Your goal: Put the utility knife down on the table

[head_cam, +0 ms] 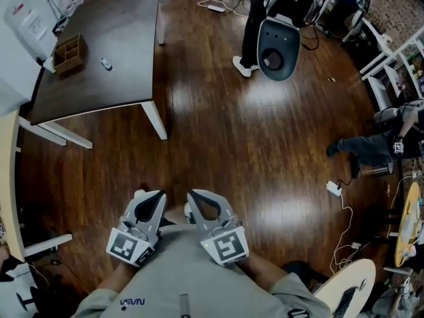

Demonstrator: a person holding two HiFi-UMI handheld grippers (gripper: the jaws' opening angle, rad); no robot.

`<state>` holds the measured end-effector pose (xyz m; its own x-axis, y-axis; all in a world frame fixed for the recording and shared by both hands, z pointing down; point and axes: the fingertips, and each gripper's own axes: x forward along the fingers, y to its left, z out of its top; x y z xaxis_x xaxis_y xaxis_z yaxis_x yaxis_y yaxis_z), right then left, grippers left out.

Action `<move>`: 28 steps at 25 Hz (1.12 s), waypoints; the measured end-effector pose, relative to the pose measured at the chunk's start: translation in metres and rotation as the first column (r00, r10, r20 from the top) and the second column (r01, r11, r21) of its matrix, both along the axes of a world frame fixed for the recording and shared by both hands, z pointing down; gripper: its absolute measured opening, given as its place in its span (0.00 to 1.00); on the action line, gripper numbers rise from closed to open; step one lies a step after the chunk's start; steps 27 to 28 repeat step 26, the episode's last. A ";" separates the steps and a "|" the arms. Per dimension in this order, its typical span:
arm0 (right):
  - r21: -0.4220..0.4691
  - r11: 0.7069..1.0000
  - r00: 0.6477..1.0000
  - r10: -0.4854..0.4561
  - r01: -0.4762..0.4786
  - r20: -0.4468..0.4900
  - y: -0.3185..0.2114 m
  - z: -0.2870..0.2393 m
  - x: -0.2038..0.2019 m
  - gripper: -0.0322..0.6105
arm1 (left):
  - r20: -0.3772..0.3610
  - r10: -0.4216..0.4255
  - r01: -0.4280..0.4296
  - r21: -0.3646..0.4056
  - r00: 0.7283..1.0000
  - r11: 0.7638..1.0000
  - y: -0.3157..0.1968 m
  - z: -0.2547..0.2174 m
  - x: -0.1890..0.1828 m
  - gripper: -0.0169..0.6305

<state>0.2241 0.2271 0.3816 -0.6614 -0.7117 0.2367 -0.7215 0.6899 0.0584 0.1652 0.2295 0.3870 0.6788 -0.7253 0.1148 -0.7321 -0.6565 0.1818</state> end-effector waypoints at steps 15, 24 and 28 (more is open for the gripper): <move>0.003 1.000 0.999 0.008 -0.008 0.035 -0.005 -0.002 0.009 0.05 | 0.035 -0.172 0.171 0.020 0.985 0.985 -0.001 -0.005 -0.020 0.03; 0.000 0.998 0.998 0.060 -0.060 0.029 -0.013 0.000 0.018 0.05 | 0.026 -0.237 0.236 0.023 0.971 0.971 -0.004 -0.010 -0.030 0.03; 0.002 0.998 0.998 0.061 -0.061 0.035 -0.014 -0.002 0.017 0.05 | 0.025 -0.233 0.232 0.026 0.972 0.972 -0.004 -0.011 -0.028 0.03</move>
